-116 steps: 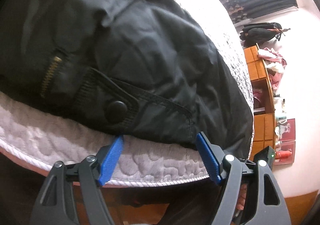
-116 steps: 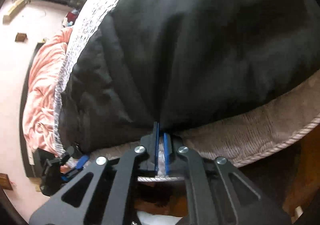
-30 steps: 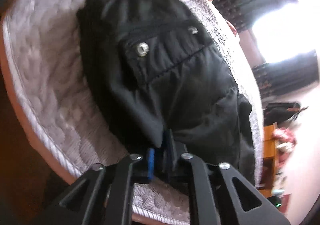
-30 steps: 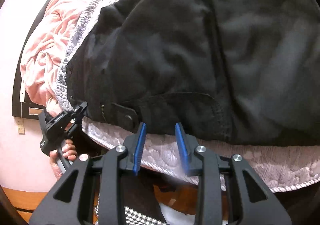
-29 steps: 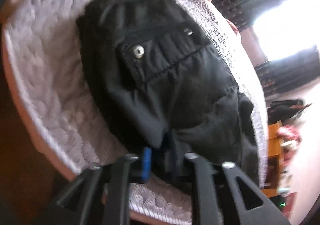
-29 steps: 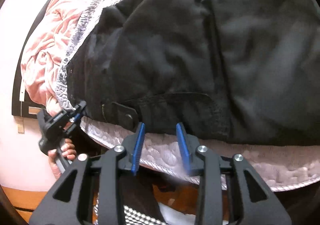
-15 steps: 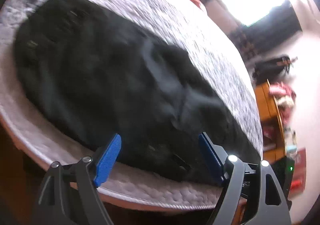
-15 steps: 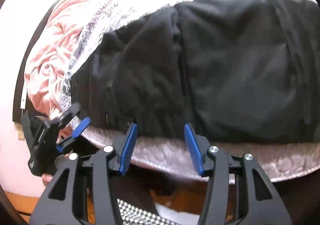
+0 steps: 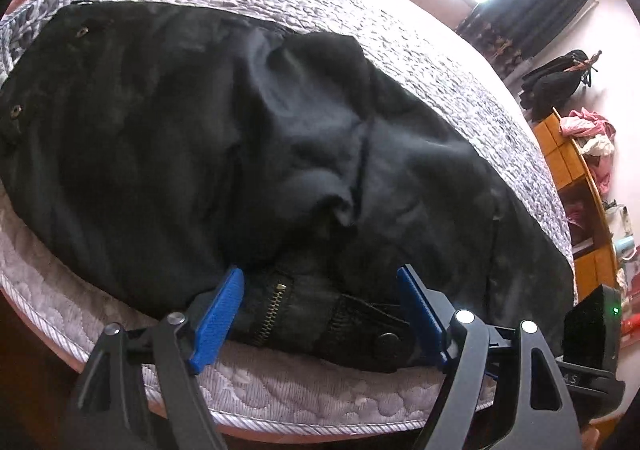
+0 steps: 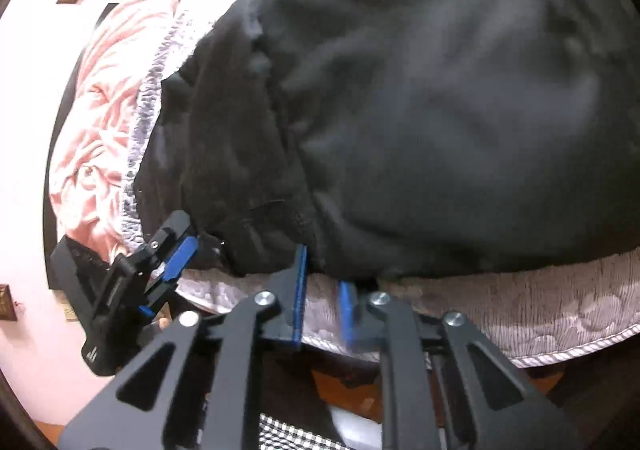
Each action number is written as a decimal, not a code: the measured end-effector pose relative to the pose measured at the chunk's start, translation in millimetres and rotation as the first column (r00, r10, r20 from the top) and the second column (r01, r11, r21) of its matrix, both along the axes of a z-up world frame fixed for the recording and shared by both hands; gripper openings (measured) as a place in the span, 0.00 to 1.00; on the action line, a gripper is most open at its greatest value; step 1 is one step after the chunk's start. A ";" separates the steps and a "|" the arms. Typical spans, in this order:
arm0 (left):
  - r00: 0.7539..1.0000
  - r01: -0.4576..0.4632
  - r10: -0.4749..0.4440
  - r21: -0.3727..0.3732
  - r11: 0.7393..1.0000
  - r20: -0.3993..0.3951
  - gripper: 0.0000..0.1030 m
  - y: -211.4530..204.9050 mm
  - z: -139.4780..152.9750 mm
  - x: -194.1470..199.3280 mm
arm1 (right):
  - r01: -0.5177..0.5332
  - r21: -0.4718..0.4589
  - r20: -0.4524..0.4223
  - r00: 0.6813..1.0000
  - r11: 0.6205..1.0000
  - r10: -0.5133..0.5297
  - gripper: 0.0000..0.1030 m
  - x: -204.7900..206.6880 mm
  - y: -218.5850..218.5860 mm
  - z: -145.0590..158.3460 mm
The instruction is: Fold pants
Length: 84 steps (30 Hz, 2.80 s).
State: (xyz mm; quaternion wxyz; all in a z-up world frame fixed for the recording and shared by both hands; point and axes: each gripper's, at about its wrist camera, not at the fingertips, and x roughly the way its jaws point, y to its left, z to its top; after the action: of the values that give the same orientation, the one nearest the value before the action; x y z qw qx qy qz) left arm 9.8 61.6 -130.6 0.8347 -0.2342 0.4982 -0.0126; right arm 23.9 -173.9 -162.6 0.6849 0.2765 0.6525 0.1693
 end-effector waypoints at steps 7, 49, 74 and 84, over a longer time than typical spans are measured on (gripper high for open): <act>1.000 0.026 -0.026 0.071 0.997 0.001 0.77 -34.6 13.6 12.1 | -0.032 0.018 -0.004 0.999 0.999 0.032 0.36 3.6 -4.4 -5.6; 0.940 0.341 -0.342 0.090 0.936 -0.010 0.89 -235.7 -3.6 43.0 | 0.595 -0.137 0.223 0.797 0.792 -0.561 0.37 -50.5 -377.9 38.9; 0.951 0.281 -0.308 0.313 0.907 0.039 0.92 -211.8 -13.4 43.3 | 0.619 -0.158 0.260 0.778 0.769 -0.572 0.11 -39.7 -376.5 43.1; 0.972 0.162 -0.193 0.213 0.964 0.134 0.88 -140.6 35.6 30.8 | 0.500 -0.107 0.536 0.757 0.859 -0.374 0.11 -31.5 -296.1 169.7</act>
State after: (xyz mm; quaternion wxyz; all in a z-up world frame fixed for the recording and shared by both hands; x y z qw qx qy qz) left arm 40.6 -79.0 -94.9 0.8853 -0.1016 0.4504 -0.0554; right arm -7.6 -469.9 7.1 0.8780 0.2831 0.3858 -0.0127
